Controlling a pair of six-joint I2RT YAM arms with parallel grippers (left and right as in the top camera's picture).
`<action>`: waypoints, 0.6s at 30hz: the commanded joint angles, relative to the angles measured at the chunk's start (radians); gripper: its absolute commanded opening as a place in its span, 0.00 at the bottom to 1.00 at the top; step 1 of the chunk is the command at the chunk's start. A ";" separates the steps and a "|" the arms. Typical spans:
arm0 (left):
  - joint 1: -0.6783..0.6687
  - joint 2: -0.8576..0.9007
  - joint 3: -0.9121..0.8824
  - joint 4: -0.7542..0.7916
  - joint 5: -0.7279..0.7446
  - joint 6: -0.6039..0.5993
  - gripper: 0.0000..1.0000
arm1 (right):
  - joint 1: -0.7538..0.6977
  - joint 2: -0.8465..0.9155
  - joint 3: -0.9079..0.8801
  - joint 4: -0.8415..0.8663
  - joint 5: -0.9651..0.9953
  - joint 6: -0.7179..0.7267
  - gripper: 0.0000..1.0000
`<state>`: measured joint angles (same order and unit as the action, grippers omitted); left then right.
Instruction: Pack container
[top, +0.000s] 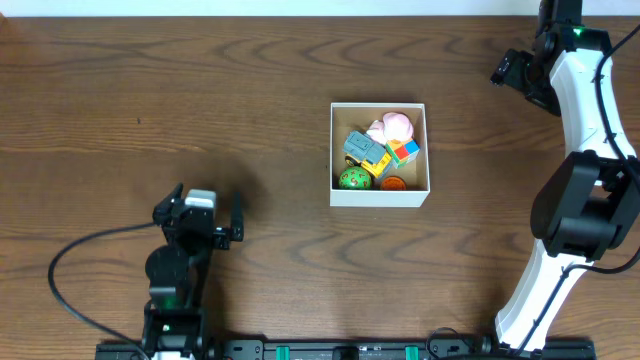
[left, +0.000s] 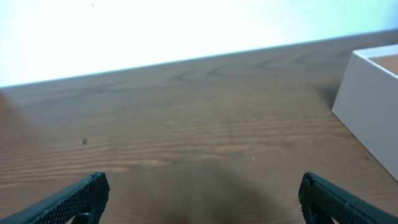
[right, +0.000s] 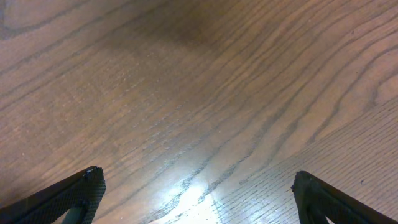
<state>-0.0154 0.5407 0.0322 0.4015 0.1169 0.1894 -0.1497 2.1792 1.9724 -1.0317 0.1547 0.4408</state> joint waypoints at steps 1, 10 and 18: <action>0.017 -0.056 -0.021 0.012 -0.005 0.023 0.98 | 0.000 -0.011 -0.004 -0.001 0.013 0.015 0.99; 0.056 -0.122 -0.027 -0.038 -0.005 0.023 0.98 | 0.000 -0.011 -0.004 -0.001 0.013 0.015 0.99; 0.058 -0.267 -0.027 -0.197 -0.005 0.024 0.98 | 0.000 -0.011 -0.004 -0.001 0.013 0.015 0.99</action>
<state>0.0376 0.3176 0.0078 0.2291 0.1169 0.1932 -0.1497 2.1792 1.9724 -1.0313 0.1547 0.4408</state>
